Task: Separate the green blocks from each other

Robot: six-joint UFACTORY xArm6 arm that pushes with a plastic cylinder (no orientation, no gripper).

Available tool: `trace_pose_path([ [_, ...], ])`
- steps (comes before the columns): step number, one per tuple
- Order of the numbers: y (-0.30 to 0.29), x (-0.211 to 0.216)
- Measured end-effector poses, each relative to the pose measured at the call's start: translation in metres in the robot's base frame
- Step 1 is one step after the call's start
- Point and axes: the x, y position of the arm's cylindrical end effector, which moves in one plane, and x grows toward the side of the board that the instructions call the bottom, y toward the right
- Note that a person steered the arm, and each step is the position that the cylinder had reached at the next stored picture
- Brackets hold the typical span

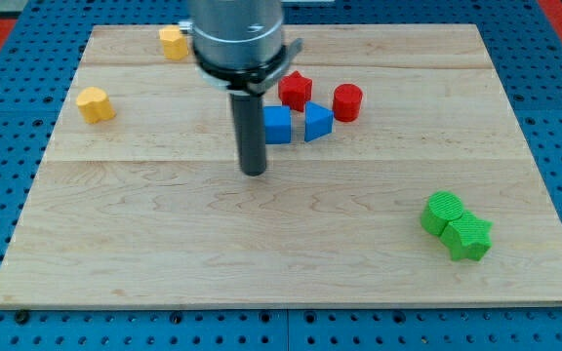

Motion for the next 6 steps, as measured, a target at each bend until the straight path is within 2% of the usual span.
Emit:
trace_pose_path([
  [1,0.11,0.0],
  [2,0.248,0.006],
  [3,0.322,0.047],
  [4,0.252,0.042],
  [5,0.156,0.041],
  [6,0.126,0.036],
])
